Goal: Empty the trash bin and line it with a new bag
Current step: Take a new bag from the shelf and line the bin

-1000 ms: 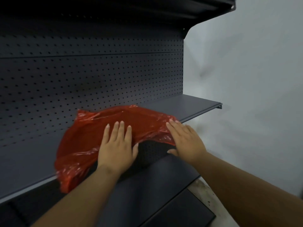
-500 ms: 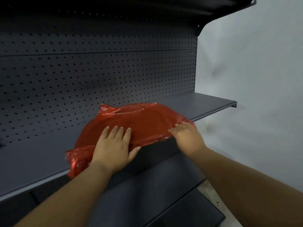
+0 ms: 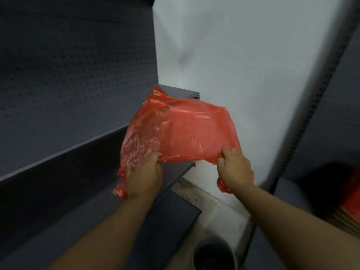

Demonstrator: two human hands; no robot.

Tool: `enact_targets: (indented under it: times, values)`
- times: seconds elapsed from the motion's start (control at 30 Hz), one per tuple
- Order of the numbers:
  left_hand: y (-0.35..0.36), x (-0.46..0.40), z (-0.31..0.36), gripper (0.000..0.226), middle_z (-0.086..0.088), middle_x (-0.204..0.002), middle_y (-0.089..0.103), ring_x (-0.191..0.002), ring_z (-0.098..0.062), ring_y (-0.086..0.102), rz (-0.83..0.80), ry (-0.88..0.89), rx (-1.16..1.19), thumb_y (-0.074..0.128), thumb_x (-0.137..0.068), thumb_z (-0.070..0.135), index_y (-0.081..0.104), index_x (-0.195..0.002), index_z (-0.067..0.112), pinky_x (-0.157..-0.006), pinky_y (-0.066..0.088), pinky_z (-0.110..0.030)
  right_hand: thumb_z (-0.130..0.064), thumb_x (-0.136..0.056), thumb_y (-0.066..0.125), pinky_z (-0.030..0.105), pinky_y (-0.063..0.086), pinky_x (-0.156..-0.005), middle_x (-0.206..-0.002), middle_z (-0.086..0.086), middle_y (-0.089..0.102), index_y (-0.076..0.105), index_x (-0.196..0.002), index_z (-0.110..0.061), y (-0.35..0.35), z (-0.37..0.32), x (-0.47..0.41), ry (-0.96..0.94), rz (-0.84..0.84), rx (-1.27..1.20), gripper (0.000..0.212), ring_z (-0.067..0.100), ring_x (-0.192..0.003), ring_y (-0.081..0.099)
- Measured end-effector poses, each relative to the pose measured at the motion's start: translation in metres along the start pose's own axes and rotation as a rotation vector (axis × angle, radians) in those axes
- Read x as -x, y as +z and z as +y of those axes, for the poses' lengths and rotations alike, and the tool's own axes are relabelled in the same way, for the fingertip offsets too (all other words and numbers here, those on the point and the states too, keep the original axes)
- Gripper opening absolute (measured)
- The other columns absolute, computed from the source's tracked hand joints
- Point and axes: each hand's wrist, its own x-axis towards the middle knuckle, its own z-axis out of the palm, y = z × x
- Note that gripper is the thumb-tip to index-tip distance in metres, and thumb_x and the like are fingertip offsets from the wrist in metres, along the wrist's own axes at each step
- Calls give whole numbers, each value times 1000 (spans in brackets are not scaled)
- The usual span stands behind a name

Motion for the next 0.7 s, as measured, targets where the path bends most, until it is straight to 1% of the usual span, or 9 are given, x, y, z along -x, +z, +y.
enact_targets:
  times: [0.1,0.2,0.33,0.43,0.47,0.5,0.57,0.63,0.7]
  values:
    - [59,7,21,38,-10,-127,60,-114,-33,54,-148,-130,240,34,-89,24,58,-119,25,-99,41,-38,-31,-94,32,34,41,-75,-90,8,60,57,-84,-12,1,45,21,81,-51,5,33,23,-78,52]
    - [110,14,33,36,-19,-122,62,-108,-35,57,-268,-226,376,34,-89,23,62,-111,13,-90,44,-36,-50,-95,23,38,45,-81,-94,10,64,65,-88,-11,10,78,40,177,-42,-1,58,28,-87,59]
    - [161,22,34,27,-23,-114,62,-88,-29,51,-399,-333,487,34,-89,25,57,-87,11,-73,32,-32,-46,-98,28,36,43,-85,-98,12,65,69,-95,-9,36,108,54,337,-79,53,55,29,-93,59]
    - [200,20,24,26,-27,-116,60,-96,-33,53,-462,-391,631,32,-78,34,52,-73,19,-80,37,-36,-43,-98,31,37,43,-88,-99,14,65,71,-95,-8,65,124,60,425,-87,121,54,31,-95,60]
    - [214,18,18,34,-26,-119,60,-100,-33,55,-484,-414,639,33,-85,38,58,-81,16,-85,39,-36,-43,-98,31,37,42,-88,-98,14,65,72,-93,-8,78,129,62,457,-101,151,53,31,-95,60]
    - [228,16,11,43,-24,-123,60,-108,-34,55,-502,-434,619,32,-94,40,64,-97,11,-89,39,-35,-43,-98,32,36,42,-88,-99,13,65,72,-91,-9,92,133,66,490,-122,181,53,30,-96,60]
    - [257,11,-7,60,-20,-130,58,-120,-36,53,-521,-478,573,21,-98,47,60,-123,8,-100,37,-36,-43,-98,32,35,43,-86,-100,12,65,72,-89,-10,120,143,72,539,-161,246,53,30,-96,60]
    - [288,6,-23,71,-19,-125,62,-118,-37,55,-568,-522,526,15,-94,55,62,-121,9,-104,40,-40,-44,-97,33,35,44,-83,-100,11,65,73,-89,-11,149,153,79,572,-188,300,53,31,-94,61]
    - [319,4,-39,68,-20,-118,65,-111,-37,58,-609,-553,489,20,-95,54,65,-114,5,-99,44,-42,-46,-96,34,34,44,-83,-98,9,65,74,-89,-13,178,166,90,618,-220,332,52,28,-92,62]
